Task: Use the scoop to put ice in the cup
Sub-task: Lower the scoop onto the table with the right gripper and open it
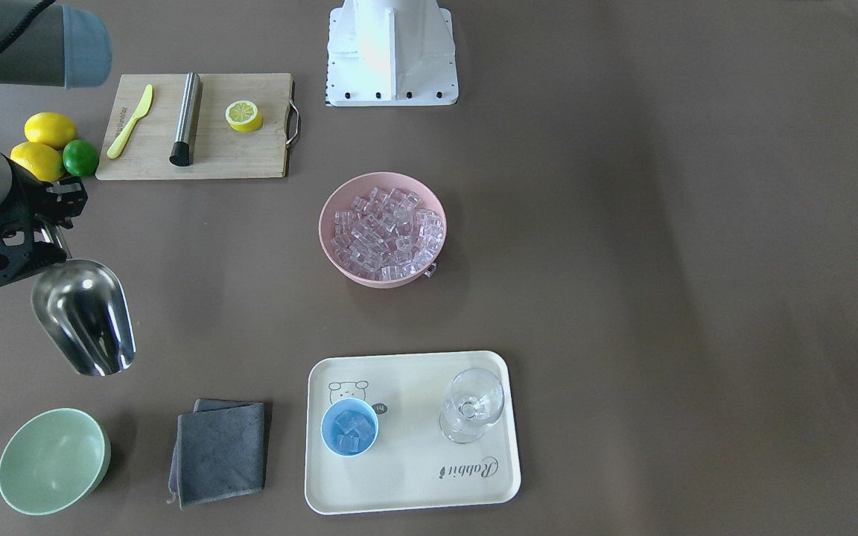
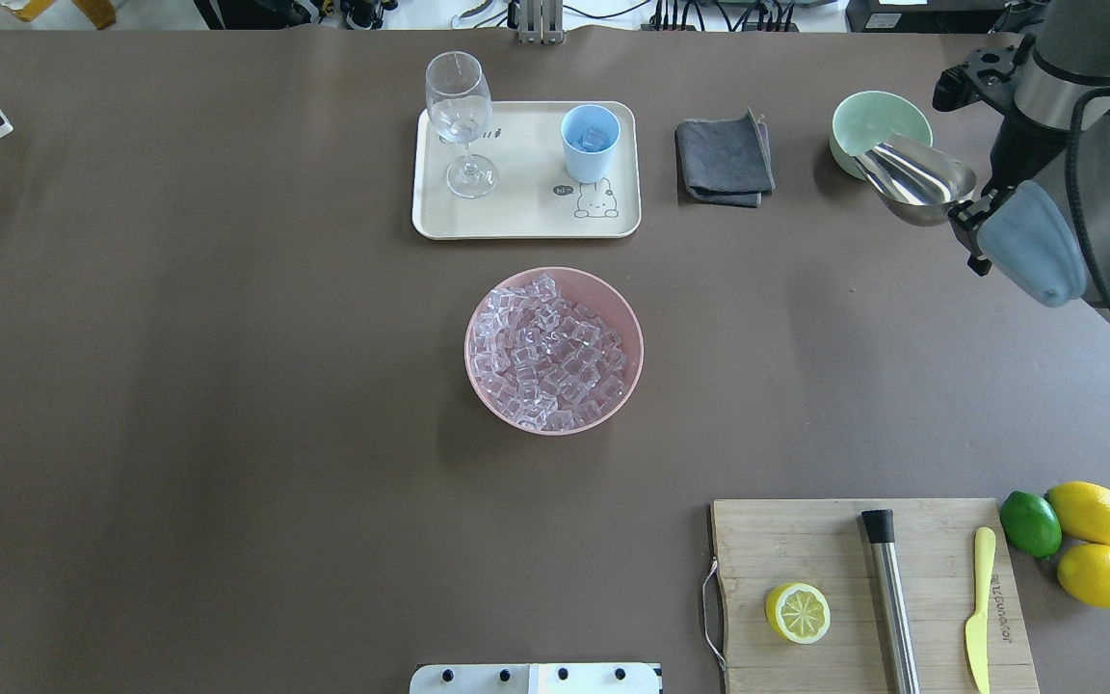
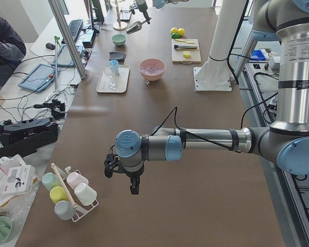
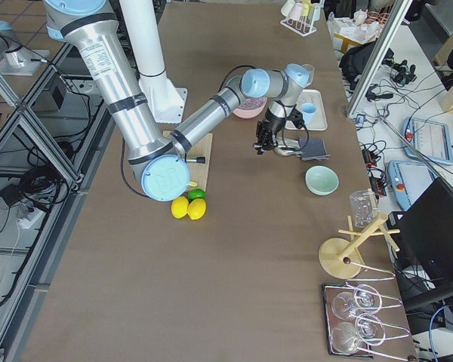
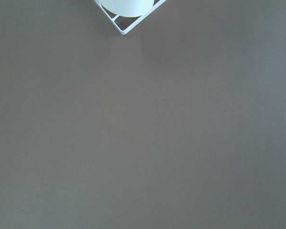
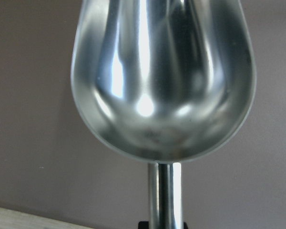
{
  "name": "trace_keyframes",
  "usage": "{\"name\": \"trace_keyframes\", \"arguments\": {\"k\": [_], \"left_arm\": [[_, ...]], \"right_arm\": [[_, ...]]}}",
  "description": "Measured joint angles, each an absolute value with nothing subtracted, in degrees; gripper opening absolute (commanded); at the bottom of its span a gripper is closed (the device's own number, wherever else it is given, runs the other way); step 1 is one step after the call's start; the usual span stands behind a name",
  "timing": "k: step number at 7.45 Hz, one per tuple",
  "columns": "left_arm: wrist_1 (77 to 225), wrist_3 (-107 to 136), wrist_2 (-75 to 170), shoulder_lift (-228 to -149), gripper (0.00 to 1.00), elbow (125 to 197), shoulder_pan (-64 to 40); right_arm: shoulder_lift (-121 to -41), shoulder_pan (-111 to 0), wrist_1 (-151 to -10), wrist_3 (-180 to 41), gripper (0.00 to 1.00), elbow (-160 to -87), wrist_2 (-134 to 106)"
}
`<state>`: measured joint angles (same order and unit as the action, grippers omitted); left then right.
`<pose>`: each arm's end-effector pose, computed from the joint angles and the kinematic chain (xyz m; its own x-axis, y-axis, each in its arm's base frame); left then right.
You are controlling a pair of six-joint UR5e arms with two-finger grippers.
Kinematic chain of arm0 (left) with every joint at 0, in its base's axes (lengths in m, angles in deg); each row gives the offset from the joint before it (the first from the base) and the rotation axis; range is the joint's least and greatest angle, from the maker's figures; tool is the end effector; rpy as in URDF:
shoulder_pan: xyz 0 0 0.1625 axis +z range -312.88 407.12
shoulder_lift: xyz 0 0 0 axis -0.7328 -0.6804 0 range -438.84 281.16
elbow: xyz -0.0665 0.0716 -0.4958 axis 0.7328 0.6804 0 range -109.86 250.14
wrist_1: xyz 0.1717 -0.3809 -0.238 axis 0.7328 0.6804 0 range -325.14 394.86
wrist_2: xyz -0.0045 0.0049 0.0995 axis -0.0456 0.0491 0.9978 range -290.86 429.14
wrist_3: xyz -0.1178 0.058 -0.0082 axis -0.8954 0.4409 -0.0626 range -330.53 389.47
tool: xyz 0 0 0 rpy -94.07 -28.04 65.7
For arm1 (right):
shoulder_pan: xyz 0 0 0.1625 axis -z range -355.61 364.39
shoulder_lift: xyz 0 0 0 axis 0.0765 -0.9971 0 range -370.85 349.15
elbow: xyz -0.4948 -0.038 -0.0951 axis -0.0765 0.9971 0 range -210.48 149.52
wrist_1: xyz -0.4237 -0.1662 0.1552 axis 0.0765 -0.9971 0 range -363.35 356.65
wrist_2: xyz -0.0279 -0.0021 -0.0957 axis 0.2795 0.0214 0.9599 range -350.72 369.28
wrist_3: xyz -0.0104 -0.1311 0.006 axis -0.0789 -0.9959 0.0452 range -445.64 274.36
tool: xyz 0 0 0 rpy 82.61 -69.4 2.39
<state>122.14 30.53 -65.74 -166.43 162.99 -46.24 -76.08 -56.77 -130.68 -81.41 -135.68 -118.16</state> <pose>-0.0719 -0.5333 0.7610 0.7068 -0.0512 -0.7056 0.0455 0.9986 -0.0268 -0.2766 -0.6127 0.4243 0.7156 -0.3420 0.6090 0.4304 0.9026 0.0011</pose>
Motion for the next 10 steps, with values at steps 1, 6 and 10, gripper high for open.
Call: {"name": "trace_keyframes", "arguments": {"k": [1,6,10], "left_arm": [[122.46,30.52,-65.76,-166.5,0.99,163.51,-46.09],[122.7,30.65,-66.65,-166.26,0.99,163.51,-45.59],[122.68,30.7,-67.12,-166.29,0.99,163.7,-45.52]], "right_arm": [[-79.41,-56.67,-126.32,-76.57,0.0,-135.92,-118.32],[-89.8,-51.66,-106.81,-50.28,0.0,-135.2,-123.76],[-92.59,-45.95,-103.57,-44.94,0.0,-135.77,-124.22]]}}
